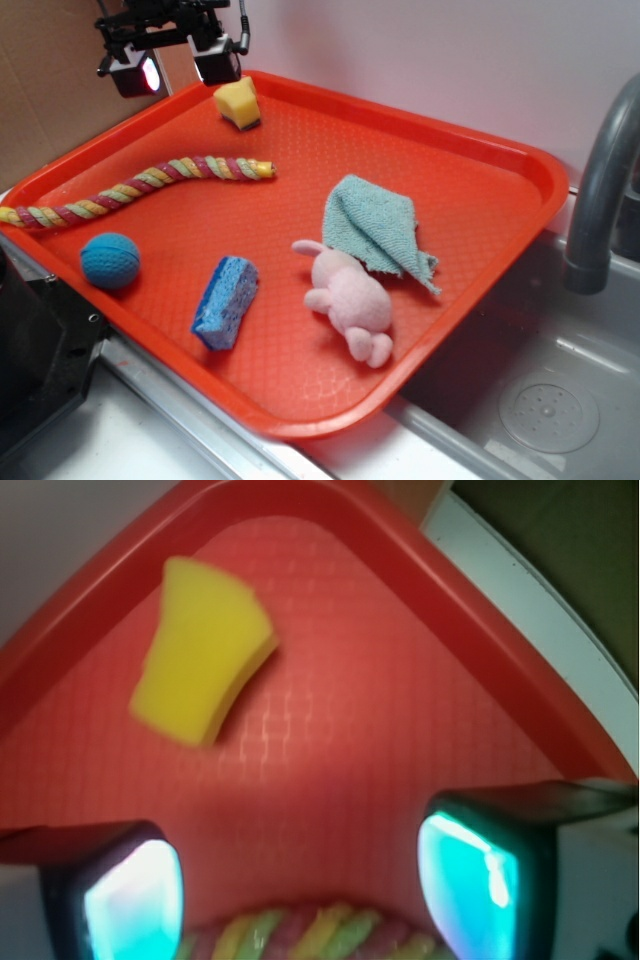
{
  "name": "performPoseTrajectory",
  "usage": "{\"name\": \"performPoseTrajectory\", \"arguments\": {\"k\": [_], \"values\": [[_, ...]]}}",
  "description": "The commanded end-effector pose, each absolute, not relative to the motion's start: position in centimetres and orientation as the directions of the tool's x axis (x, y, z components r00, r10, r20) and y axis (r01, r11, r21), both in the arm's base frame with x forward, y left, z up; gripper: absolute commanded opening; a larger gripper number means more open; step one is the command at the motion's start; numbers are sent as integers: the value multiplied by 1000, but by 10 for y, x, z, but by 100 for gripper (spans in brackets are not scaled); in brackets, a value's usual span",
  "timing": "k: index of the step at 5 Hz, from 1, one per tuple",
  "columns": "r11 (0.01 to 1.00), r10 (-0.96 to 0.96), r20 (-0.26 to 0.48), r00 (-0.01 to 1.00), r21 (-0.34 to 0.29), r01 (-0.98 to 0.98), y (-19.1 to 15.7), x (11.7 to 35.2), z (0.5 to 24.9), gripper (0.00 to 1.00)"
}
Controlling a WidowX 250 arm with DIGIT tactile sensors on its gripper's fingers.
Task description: Grab the green sponge.
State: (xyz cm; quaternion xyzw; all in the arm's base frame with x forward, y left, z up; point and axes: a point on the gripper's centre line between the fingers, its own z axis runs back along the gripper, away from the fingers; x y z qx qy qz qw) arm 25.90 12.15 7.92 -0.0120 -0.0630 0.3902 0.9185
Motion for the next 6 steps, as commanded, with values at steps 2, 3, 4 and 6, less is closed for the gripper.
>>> {"name": "performPoseTrajectory", "arguments": {"k": [2,3,4,6], "values": [[674,734,184,654,-77,-735,141,262,99,100],[674,734,184,654,-77,-735,141,262,99,100],[493,869,112,483,-107,-863,142,285,93,100],[469,879,161,448,-129,-874,128,276,76,100]]}}
